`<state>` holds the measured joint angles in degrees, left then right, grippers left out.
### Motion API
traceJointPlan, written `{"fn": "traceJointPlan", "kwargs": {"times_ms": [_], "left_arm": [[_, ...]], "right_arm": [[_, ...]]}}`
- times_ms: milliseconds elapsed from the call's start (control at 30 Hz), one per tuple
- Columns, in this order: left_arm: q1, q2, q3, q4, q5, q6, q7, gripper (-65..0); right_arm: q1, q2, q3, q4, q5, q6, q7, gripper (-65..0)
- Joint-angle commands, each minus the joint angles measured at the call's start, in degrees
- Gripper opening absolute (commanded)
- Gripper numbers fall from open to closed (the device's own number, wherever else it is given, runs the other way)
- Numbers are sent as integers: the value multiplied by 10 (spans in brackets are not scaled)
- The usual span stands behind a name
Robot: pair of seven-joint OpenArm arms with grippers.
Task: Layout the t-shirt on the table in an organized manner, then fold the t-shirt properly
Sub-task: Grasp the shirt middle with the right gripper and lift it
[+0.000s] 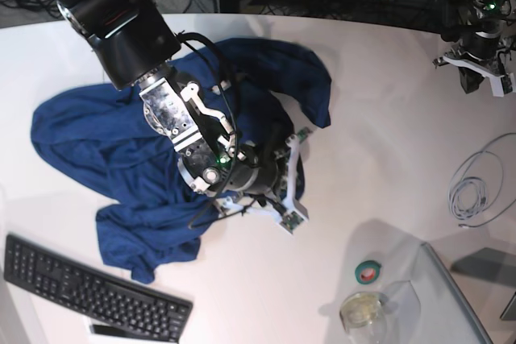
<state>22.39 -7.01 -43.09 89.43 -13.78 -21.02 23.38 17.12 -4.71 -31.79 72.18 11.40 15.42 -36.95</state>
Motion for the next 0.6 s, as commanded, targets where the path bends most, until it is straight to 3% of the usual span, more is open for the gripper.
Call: {"fn": "traceJointPlan", "kwargs": {"times_ms": [0, 200, 267, 300, 400, 500, 567], "left_arm": [[2, -10, -5, 9, -5, 2, -14, -650], [4, -10, -8, 9, -5, 2, -14, -650], [4, -10, -5, 9, -5, 2, -14, -650], [2, -10, -5, 9, -5, 2, -14, -650], [2, -10, -4, 8, -5, 2, -14, -650], [2, -10, -3, 8, -5, 2, -14, -650], [2, -10, -3, 8, -5, 2, -14, -650]], "right_arm": [[16, -7, -5, 26, 6, 3, 14, -650], [38, -31, -14, 36, 8, 4, 13, -647], [34, -35, -54, 25, 8, 4, 13, -635], [33, -35, -82, 12, 8, 4, 13, -605], [31, -34, -124, -2, 8, 4, 13, -413], [22, -9, -97, 42, 7, 4, 9, -194], [18, 18, -46, 79, 6, 0, 10, -156]]}}
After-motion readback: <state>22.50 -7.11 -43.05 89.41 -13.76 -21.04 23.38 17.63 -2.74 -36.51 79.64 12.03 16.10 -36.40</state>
